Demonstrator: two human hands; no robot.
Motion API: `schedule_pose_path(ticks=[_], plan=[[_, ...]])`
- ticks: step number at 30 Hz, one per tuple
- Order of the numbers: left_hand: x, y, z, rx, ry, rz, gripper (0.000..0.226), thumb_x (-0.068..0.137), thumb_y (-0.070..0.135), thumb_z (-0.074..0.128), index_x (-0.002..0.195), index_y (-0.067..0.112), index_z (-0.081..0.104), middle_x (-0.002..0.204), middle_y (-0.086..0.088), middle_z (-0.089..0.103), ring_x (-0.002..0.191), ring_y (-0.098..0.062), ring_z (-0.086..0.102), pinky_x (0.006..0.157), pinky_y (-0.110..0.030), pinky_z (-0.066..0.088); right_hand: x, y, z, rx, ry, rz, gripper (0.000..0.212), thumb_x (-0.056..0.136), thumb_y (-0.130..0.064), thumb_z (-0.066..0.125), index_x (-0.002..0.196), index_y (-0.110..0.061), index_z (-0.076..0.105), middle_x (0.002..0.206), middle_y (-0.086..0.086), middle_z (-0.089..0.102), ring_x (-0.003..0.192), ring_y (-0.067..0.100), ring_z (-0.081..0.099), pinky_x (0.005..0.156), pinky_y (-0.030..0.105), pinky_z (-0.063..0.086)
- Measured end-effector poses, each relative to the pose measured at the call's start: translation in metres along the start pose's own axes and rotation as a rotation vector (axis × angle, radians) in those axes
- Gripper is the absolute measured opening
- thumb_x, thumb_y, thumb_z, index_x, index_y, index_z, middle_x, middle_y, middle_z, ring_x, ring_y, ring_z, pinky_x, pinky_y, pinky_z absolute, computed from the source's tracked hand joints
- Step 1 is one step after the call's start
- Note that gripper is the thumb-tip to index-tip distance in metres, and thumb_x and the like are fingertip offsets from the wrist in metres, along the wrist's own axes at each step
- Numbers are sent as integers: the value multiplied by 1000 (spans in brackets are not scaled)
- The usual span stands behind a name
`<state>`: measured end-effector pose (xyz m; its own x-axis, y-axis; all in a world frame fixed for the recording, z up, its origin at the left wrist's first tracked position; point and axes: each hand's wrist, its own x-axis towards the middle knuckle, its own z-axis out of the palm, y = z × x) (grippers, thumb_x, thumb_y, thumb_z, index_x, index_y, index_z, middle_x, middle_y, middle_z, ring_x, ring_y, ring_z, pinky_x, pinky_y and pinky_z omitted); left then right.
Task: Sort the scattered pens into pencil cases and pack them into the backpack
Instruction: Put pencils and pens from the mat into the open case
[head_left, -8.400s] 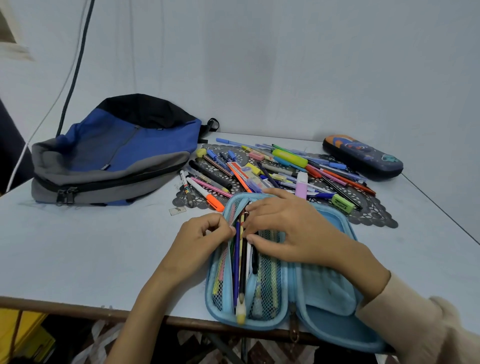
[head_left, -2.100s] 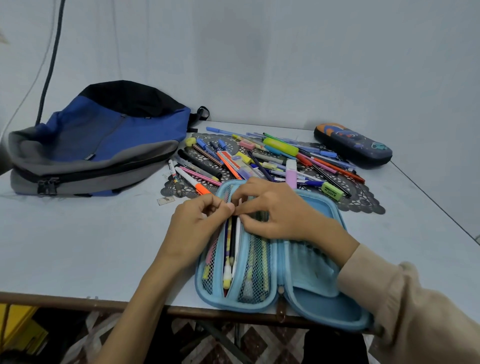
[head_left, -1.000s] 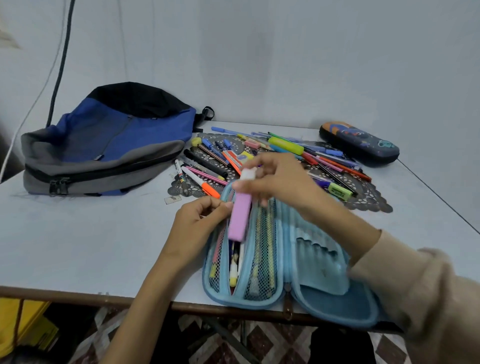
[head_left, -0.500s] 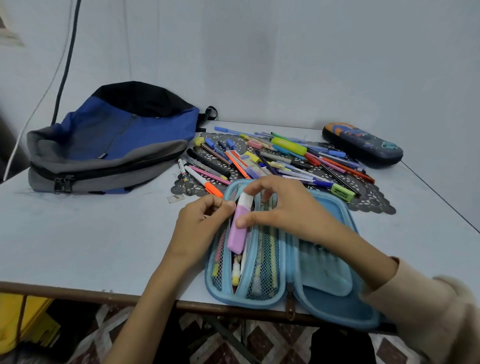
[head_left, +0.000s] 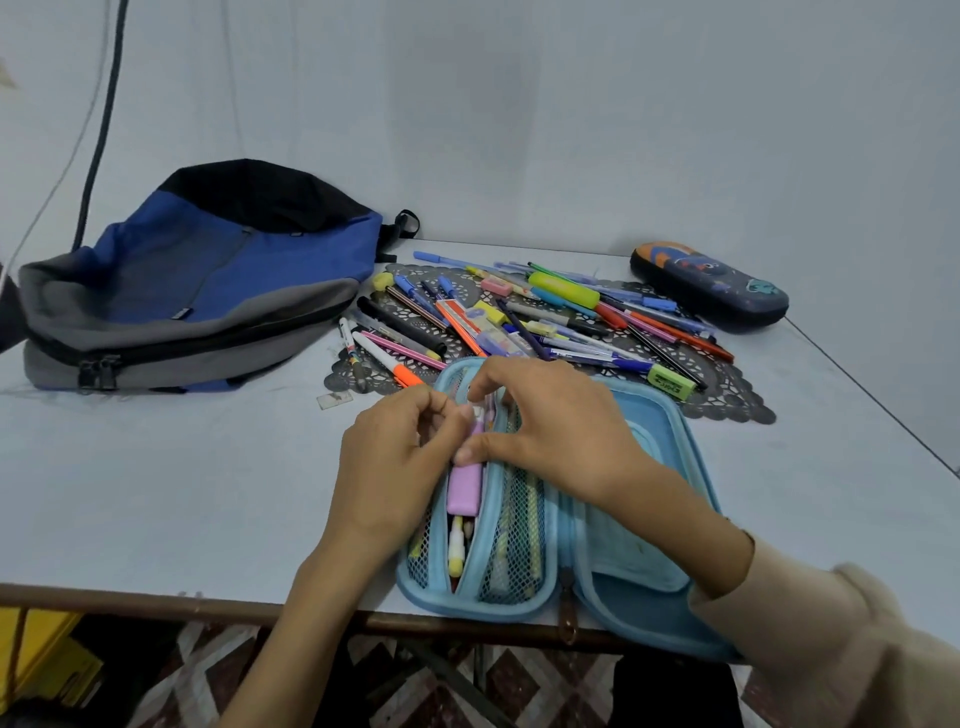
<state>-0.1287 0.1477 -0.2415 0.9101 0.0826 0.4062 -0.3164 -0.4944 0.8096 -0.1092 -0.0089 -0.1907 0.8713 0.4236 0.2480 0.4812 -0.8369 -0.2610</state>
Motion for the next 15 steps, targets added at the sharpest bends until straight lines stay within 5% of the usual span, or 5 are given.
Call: schedule_pose_path(ticks=[3, 6, 9, 12, 15], plan=[[7, 6, -7, 173, -92, 21, 29, 82, 51, 54, 74, 25, 64, 67, 9, 63, 68, -6, 58, 63, -29, 45, 1, 5, 3, 17, 4, -33, 55, 67, -65, 72, 107, -29, 57, 108, -16, 62, 99, 7, 53, 69, 29, 34], [18, 13, -14, 334, -223, -19, 27, 86, 50, 64, 74, 26, 62, 69, 10, 64, 70, -9, 60, 61, -32, 47, 5, 18, 2, 283, -106, -48, 62, 67, -61, 74, 116, -31, 51, 113, -16, 59, 98, 3, 53, 74, 23, 40], [22, 20, -17, 395, -255, -33, 29, 84, 51, 66, 71, 25, 61, 67, 12, 63, 68, -6, 59, 55, -27, 41, 13, 36, -5, 518, -207, -69, 46, 85, -45, 62, 125, -27, 48, 117, -10, 62, 105, 4, 57, 78, 19, 44], [21, 22, -17, 460, -247, -44, 27, 86, 48, 66, 70, 27, 60, 66, 14, 61, 70, -1, 57, 54, -24, 36, 23, 54, -7, 357, -208, -187, 34, 94, -3, 56, 123, -20, 54, 116, -10, 63, 99, 9, 56, 80, 22, 43], [21, 28, -17, 528, -258, -43, 27, 87, 49, 64, 70, 28, 60, 68, 15, 61, 73, -3, 58, 55, -22, 37, 30, 58, -3, 226, -221, -260, 35, 89, 3, 57, 113, -23, 58, 110, -12, 61, 91, 8, 54, 82, 34, 46]])
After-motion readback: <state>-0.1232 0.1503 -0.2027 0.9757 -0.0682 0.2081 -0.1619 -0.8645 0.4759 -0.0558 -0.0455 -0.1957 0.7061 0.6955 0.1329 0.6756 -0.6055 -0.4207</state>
